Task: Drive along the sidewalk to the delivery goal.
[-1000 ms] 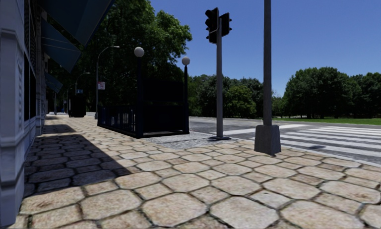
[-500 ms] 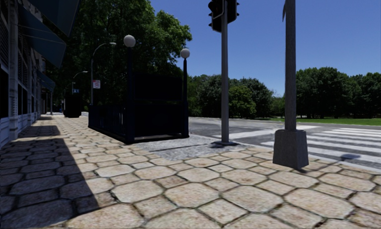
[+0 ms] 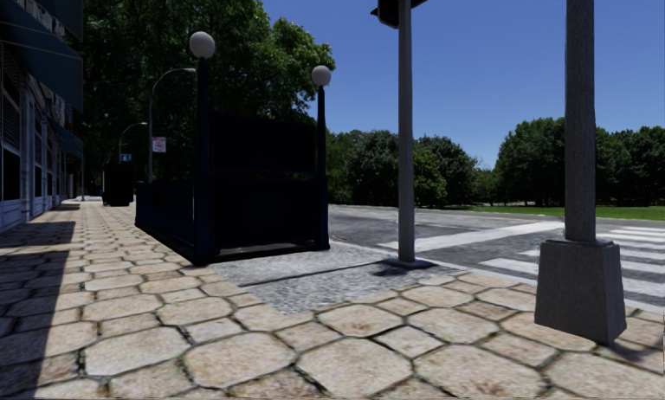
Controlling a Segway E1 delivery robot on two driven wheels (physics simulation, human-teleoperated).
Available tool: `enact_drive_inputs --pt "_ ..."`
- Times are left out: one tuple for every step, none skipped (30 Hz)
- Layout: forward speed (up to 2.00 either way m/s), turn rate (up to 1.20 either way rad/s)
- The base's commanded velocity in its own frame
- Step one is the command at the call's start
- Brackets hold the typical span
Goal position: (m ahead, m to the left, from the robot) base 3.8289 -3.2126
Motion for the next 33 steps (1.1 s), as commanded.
enact_drive_inputs --pt "1.61 -0.25" --pt "1.61 -0.31" --pt "1.61 -0.32" --pt "1.61 -0.33" --pt "1.61 -0.33" --pt "1.6 -0.33" --pt "1.6 -0.33" --pt "1.6 -0.33" --pt "1.6 -0.33" --pt "1.6 -0.33" --pt "1.6 -0.33" --pt "1.6 -0.32" --pt "1.6 0.0" --pt "1.6 0.0" --pt "1.6 0.0" --pt "1.6 0.0" --pt "1.6 0.0" --pt "1.6 0.0" --pt "1.58 0.0" --pt "1.52 0.0" --pt "1.52 0.0" --pt "1.47 0.0" --pt "1.33 0.0" --pt "1.23 0.0" --pt "1.23 0.0" --pt "1.12 -0.04" --pt "1.04 -0.29" --pt "1.0 -0.53" --pt "0.96 -0.65" --pt "0.91 -0.69" --pt "0.88 -0.7" --pt "0.88 -0.7" --pt "0.87 -0.7"
